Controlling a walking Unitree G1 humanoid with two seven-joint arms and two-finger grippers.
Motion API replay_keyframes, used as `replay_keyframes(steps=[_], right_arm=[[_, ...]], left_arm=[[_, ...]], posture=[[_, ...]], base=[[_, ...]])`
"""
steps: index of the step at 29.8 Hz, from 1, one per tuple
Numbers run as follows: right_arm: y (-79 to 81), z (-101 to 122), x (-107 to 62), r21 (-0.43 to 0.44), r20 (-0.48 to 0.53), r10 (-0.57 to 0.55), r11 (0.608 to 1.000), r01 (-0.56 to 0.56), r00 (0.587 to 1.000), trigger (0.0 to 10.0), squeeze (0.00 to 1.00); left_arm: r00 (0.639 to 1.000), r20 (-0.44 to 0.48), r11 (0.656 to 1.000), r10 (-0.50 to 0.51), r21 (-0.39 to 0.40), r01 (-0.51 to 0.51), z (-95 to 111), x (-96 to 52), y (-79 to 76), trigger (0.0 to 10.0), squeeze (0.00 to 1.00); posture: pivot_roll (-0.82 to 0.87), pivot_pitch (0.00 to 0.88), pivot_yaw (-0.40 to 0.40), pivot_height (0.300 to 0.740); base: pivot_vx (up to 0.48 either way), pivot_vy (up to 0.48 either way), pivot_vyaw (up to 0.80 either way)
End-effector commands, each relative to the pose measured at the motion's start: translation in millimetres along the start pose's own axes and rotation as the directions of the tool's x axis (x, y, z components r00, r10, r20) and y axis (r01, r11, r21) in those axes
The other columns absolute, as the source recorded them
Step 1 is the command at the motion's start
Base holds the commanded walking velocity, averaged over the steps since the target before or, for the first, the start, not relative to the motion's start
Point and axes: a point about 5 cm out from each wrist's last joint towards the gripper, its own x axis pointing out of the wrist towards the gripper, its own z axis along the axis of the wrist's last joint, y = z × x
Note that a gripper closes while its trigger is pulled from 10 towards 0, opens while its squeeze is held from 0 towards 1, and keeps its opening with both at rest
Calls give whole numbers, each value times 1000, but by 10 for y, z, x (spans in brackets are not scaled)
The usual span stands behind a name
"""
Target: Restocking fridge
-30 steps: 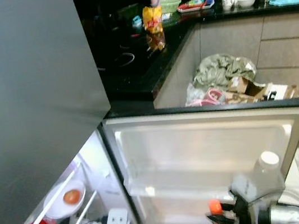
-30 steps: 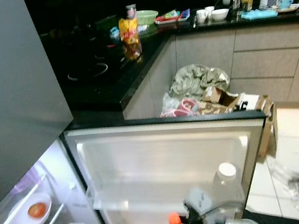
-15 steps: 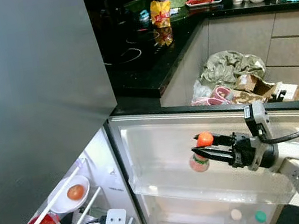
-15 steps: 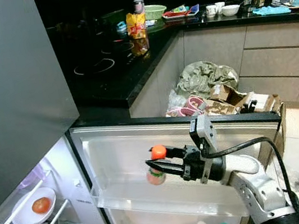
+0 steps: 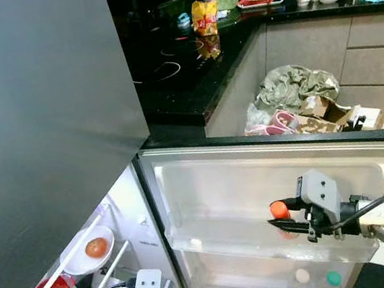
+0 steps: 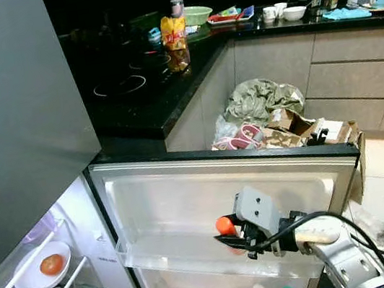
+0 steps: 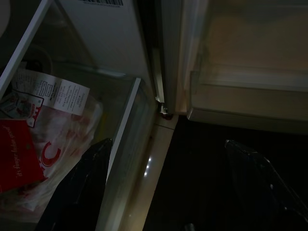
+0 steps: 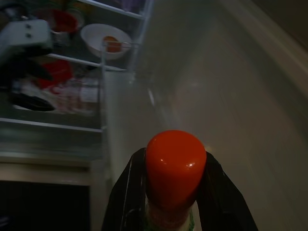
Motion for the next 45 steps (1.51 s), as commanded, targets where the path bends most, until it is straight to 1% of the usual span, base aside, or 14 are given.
replay_keyframes(steps=[1,5,8,12,18,22,27,30,33,39,40,41,43,45], right_arm=[[-48,12,37,-68,13,-78,995,78,997,10000,0],[-97,18,59,-72,42,-153,985,156,987,10000,0],[-167,-7,58,-98,28,-242,965,244,970,10000,0],[-220,-58,32,-106,8,-295,950,294,955,10000,0],[-200,-171,1,-143,-20,-309,942,303,951,10000,0],[-139,-334,-21,-157,-69,-314,941,300,947,10000,0],[-102,-512,-65,-144,-117,-344,934,326,932,10000,0],[-73,-689,-120,-118,-158,-392,919,377,906,10000,0],[-67,-718,-132,-117,-160,-410,911,395,898,10000,0],[-74,-794,-158,-39,-135,-513,857,513,847,10000,0],[-84,-809,-161,15,-129,-539,838,545,832,10000,0],[-84,-809,-161,15,-129,-539,838,545,832,10000,0],[-104,-840,-168,129,-130,-577,796,591,806,10000,0],[-118,-870,-169,177,-143,-594,772,611,792,10000,0]], left_arm=[[1000,-11,1000,3,8,-3,-35,-16,38,10000,0],[1000,-11,1000,-3,19,3,-35,-17,37,10000,0],[1000,-14,1000,-3,25,4,-43,-21,47,10000,0],[1000,-15,1000,-1,26,2,-45,-25,66,10000,0],[1000,-10,1000,-2,25,2,-25,-19,72,10000,0],[1000,-10,1000,-7,26,7,-23,-16,57,10000,0],[1000,-10,1000,-9,28,9,-18,-14,58,10000,0],[1000,-8,1000,-9,29,9,-5,-11,67,10000,0],[1000,-7,1000,-9,29,9,-3,-11,69,10000,0],[1000,-8,999,-9,33,9,-5,-13,75,10000,0],[1000,-7,999,-9,33,9,-2,-12,78,10000,0],[1000,-7,999,-9,33,9,-2,-12,78,10000,0],[1000,-4,999,-9,35,9,6,-12,84,10000,0],[1000,-2,999,-9,36,9,12,-11,91,10000,0]], posture=[[-131,57,34,740],[-125,59,38,740],[-124,58,41,740],[-124,58,41,740],[-124,58,45,740],[-126,56,48,740],[-126,53,51,740],[-124,51,52,740],[-123,51,54,740],[-119,52,57,740],[-119,53,58,740],[-119,53,58,740],[-116,53,59,740],[-114,51,61,740]], base=[[0,0,0],[0,0,0],[0,0,0],[0,0,0],[0,0,0],[0,0,0],[0,0,0],[0,0,0],[0,0,0],[0,0,0],[0,0,0],[0,0,0],[0,0,0],[0,0,0]])
